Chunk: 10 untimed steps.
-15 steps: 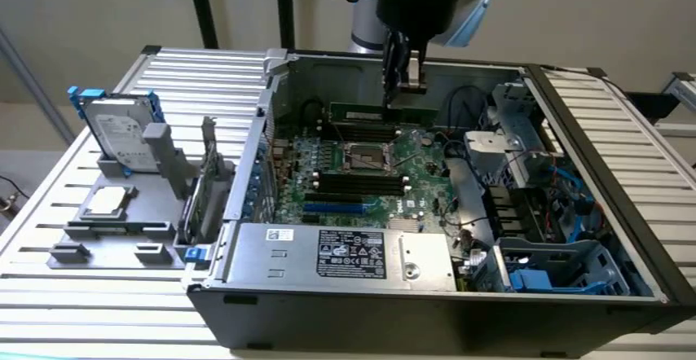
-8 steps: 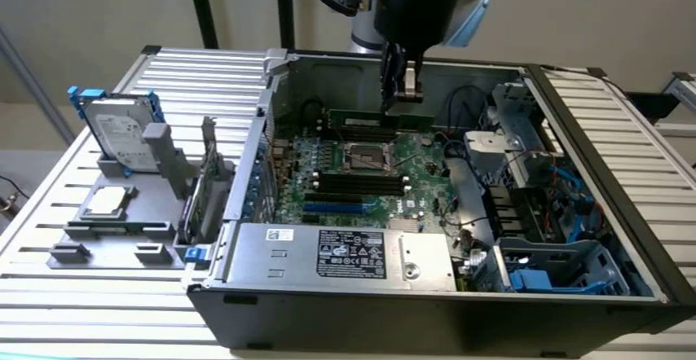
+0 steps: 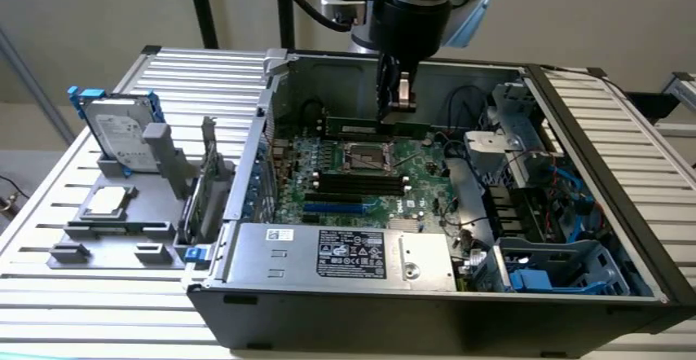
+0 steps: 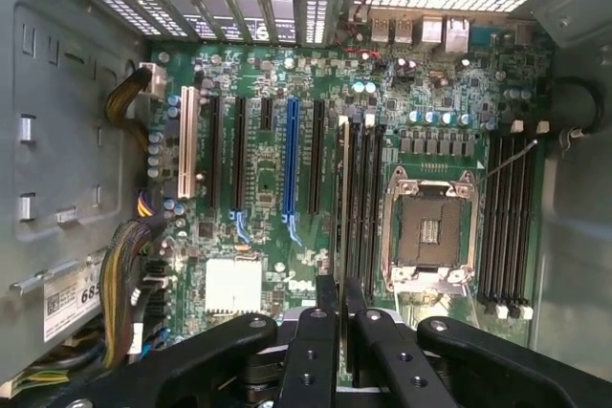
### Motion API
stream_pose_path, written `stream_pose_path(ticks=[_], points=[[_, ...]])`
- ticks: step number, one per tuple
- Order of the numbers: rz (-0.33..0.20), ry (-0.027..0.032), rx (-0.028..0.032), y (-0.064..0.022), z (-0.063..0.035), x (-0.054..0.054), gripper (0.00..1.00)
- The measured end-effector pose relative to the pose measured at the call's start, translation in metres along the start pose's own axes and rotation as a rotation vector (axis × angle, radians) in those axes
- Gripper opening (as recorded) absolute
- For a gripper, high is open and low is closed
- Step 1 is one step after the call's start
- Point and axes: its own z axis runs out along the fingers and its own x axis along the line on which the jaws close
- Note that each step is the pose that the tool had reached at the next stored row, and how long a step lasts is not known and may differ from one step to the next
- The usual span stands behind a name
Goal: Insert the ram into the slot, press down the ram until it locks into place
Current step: 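Insert the ram into the slot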
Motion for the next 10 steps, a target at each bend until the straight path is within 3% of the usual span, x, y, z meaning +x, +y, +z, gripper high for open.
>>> stream_pose_path(ticks=[10], points=[[0.001,0.0,0.0,0.0039,0.0184,-0.001,0.14]])
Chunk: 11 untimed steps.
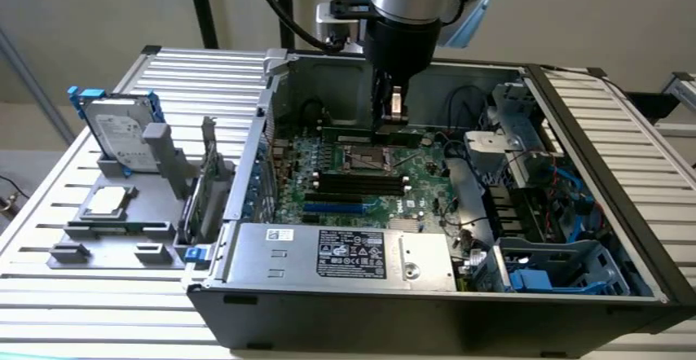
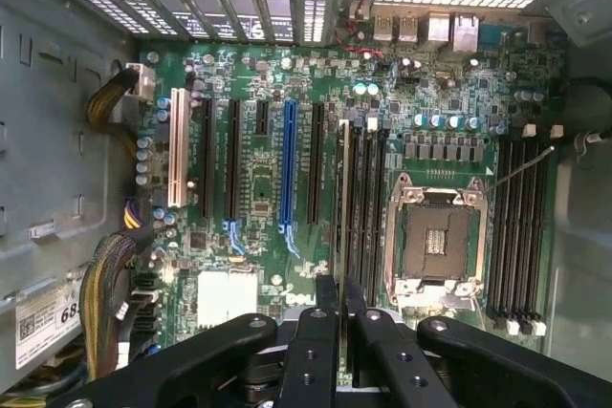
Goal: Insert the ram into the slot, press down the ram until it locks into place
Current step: 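Insert the ram into the slot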
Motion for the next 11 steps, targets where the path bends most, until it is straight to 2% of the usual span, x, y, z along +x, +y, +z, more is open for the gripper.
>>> stream_pose_path(ticks=[11], points=[[0.0,0.0001,0.0,0.0027,0.0201,-0.001,0.14]])
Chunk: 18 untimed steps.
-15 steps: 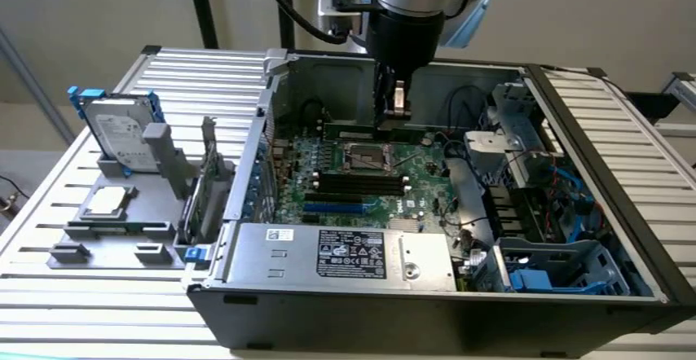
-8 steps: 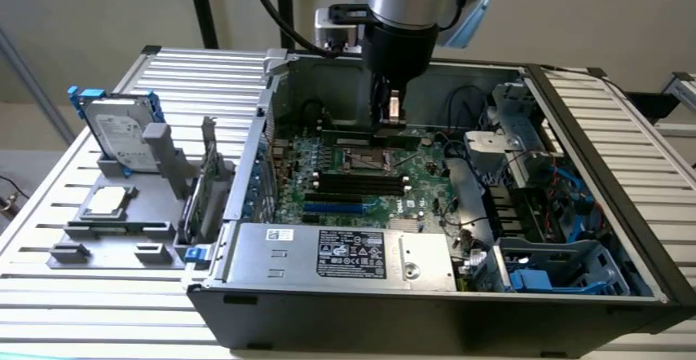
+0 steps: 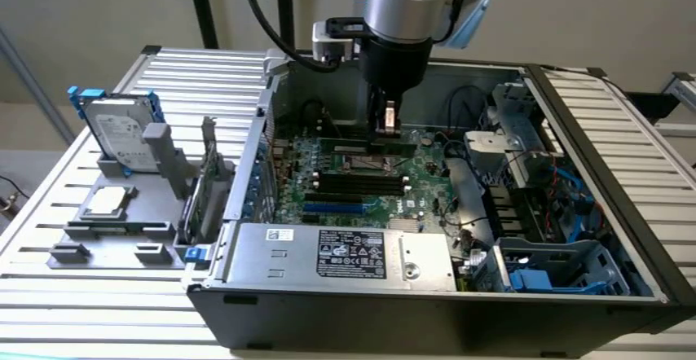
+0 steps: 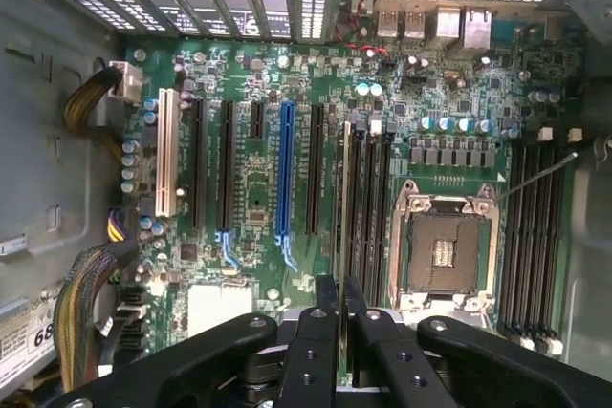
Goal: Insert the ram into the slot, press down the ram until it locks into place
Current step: 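Insert the ram into the slot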
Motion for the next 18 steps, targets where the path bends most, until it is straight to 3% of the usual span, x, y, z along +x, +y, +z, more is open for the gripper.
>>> stream_pose_path(ticks=[18], points=[[0.0,-0.0001,0.0,-0.001,0.0327,0.0,0.14]])
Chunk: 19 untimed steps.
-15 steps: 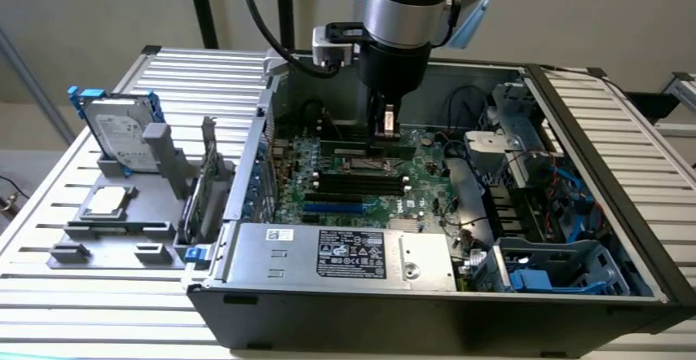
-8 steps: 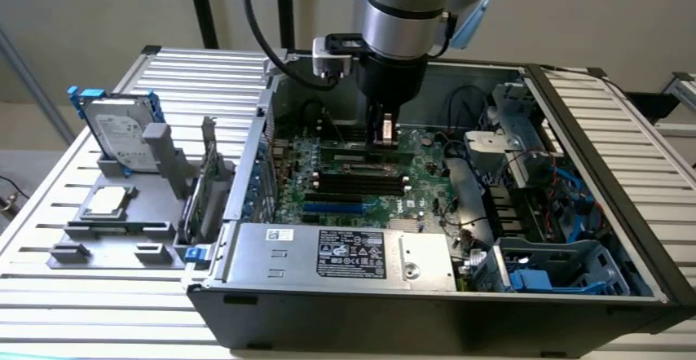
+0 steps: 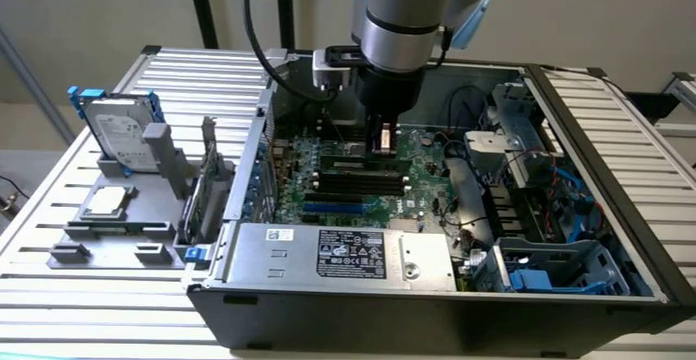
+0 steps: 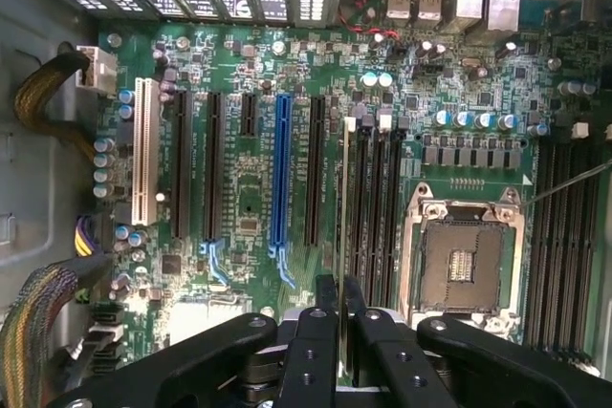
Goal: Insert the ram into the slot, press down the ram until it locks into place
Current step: 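Insert the ram into the slot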
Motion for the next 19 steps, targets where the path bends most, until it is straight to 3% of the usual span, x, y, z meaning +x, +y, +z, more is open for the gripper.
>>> stream_pose_path(ticks=[15,19], points=[[0.0,-0.0001,0.0002,-0.0009,0.0274,0.0,0.14],[0.0,0.0002,0.004,-0.0011,0.0326,-0.002,0.14]])
